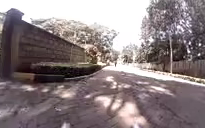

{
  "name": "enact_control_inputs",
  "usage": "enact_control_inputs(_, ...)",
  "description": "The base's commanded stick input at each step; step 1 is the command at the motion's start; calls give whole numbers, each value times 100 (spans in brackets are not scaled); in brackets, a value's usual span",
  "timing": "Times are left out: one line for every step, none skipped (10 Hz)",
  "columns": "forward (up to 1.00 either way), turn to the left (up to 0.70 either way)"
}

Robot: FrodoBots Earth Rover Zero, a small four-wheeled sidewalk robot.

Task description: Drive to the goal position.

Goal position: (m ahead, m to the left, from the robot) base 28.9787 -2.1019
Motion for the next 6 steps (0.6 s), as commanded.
enact_control_inputs(70, 0)
enact_control_inputs(70, 0)
enact_control_inputs(70, 0)
enact_control_inputs(70, 0)
enact_control_inputs(70, 0)
enact_control_inputs(70, 0)
